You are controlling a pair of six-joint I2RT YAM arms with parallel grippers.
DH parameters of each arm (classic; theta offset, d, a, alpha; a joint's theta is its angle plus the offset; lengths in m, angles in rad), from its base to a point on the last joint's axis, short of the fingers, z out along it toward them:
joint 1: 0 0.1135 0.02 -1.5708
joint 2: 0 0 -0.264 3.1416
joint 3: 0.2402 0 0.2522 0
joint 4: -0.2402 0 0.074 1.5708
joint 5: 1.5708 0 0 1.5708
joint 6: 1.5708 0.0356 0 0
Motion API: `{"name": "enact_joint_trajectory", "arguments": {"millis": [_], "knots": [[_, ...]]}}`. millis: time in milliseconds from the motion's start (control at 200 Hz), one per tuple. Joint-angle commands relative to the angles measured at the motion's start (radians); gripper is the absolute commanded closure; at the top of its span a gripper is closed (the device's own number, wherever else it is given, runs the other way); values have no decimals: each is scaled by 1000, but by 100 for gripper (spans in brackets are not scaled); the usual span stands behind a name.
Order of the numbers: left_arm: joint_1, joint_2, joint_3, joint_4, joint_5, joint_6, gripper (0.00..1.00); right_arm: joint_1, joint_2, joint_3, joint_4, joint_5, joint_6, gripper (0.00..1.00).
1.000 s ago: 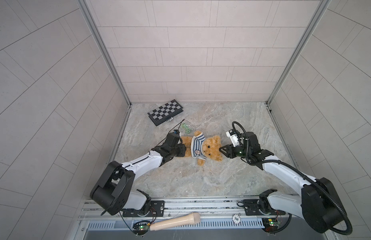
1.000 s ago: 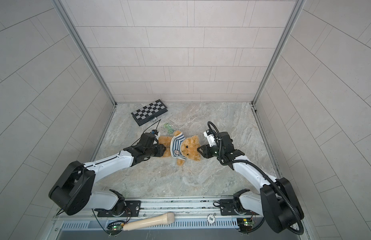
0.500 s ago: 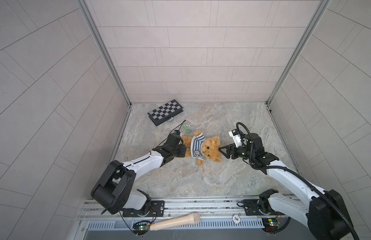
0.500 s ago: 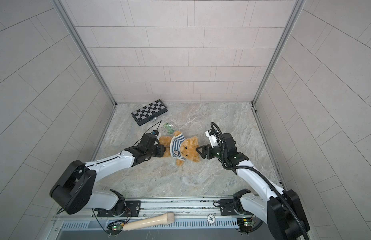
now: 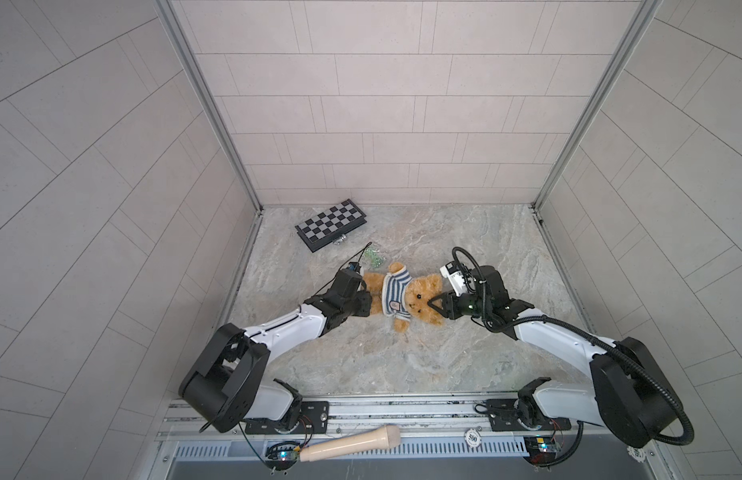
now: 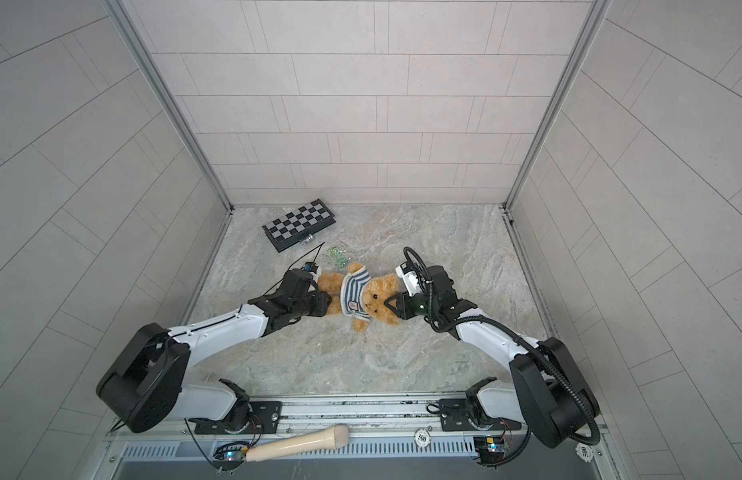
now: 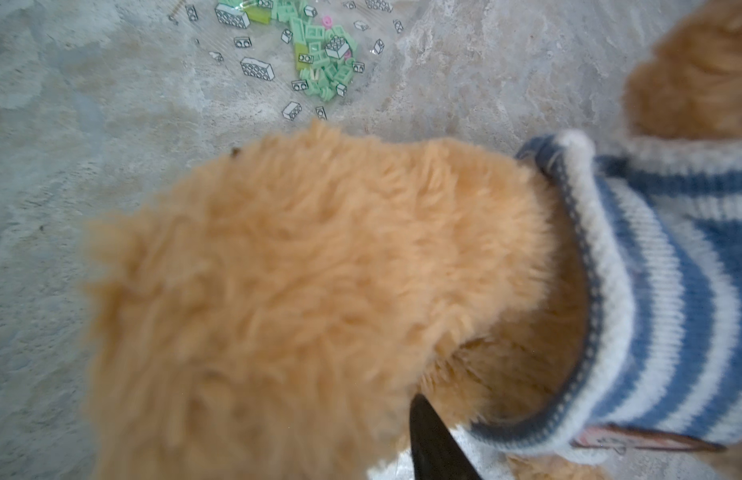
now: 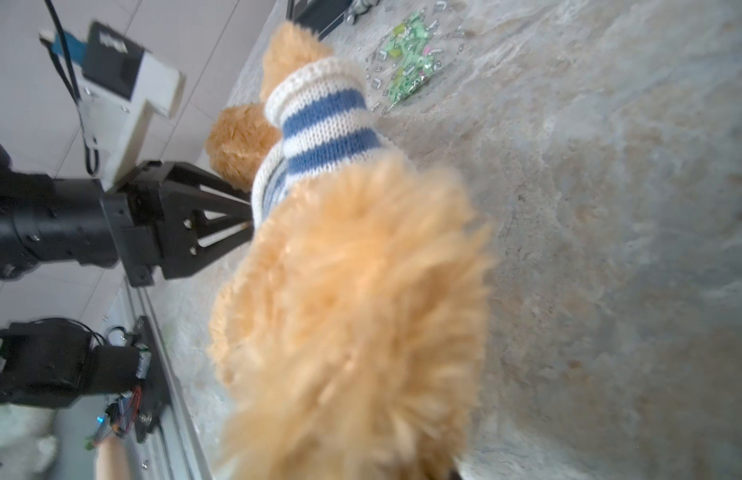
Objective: Dress the teddy bear
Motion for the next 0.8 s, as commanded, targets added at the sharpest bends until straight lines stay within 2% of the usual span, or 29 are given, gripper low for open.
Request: {"name": "enact_joint_trajectory", "arguments": {"millis": [0, 145, 295, 451, 796], "knots": [[-21, -105, -39, -28, 0, -20, 55, 2, 20, 26, 6, 28, -36, 82], [-68, -229, -42, -63, 20, -46, 52, 1, 70, 41, -15, 4, -85, 92], [-78, -256, -16, -49, 63, -65, 48, 0, 131, 91, -65, -39, -135, 100], [-54, -187, 24, -57, 75, -47, 51, 11, 119, 99, -62, -103, -167, 100], [-15, -120, 34, -21, 108, -39, 55, 42, 70, 85, -70, -140, -217, 100]]}}
